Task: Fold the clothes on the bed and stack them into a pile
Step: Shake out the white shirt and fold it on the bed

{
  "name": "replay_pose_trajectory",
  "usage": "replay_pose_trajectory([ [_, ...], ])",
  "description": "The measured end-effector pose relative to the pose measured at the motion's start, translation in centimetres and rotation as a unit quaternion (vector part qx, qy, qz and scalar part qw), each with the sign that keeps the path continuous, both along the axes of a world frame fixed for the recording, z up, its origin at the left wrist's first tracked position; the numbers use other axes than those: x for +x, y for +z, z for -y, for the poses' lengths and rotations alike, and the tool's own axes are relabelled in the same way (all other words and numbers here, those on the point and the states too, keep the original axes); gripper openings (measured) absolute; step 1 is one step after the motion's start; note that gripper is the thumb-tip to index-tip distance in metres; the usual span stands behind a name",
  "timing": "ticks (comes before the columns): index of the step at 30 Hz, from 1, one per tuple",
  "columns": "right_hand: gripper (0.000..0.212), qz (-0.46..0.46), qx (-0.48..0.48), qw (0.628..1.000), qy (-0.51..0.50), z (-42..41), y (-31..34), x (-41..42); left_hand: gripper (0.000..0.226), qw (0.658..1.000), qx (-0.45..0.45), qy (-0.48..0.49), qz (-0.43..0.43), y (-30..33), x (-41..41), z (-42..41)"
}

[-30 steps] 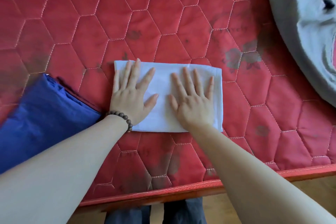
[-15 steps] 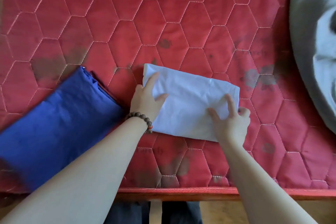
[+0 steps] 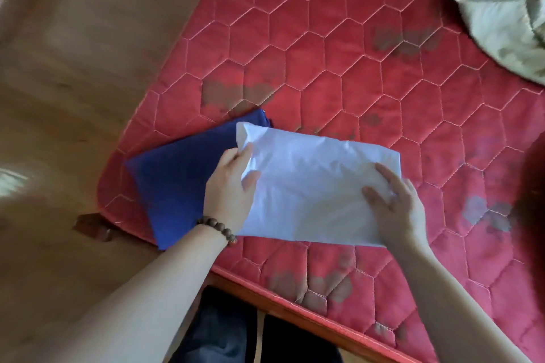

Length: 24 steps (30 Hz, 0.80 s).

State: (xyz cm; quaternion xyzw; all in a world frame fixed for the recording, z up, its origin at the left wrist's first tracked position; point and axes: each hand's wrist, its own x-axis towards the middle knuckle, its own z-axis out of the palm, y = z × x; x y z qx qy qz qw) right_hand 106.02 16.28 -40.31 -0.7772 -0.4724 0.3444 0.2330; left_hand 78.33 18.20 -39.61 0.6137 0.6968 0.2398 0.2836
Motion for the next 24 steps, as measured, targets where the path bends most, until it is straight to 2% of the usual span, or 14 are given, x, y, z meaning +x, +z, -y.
replay_pose_trajectory([
  [5,0.048,-0.026,0.017,0.988,0.150,-4.3,-0.8,-10.3,0.051,0.989,-0.001,0.130,-0.070,-0.2,-9.0,2.7],
  [9,0.046,-0.001,0.028,0.973,0.231,-6.5,-2.8,-15.1,0.051,0.978,-0.028,0.196,-0.063,-2.1,-12.7,4.1],
  [14,0.045,0.067,0.059,0.949,0.301,-8.2,-5.2,-16.8,0.058,0.978,-0.058,0.191,-0.063,-4.8,-14.0,4.9],
  [17,0.045,0.112,0.012,0.933,0.342,-8.6,-6.2,-16.8,0.059,0.982,-0.075,0.161,-0.063,-5.6,-13.9,5.2],
  [19,0.046,0.189,-0.003,0.918,0.348,-8.7,-6.1,-17.2,0.059,0.979,-0.087,0.163,-0.087,-5.5,-13.8,5.3],
  [21,0.047,0.307,0.050,0.896,0.316,-8.5,-5.5,-18.0,0.058,0.964,-0.064,0.194,-0.167,-5.4,-13.8,5.3],
  [22,0.048,0.337,0.104,0.882,0.312,-8.3,-5.1,-18.8,0.057,0.956,-0.036,0.200,-0.211,-5.3,-13.6,5.2],
  [24,0.046,0.317,0.207,0.853,0.360,-7.4,-4.6,-21.4,0.058,0.956,0.025,0.150,-0.251,-5.2,-12.9,4.8],
])
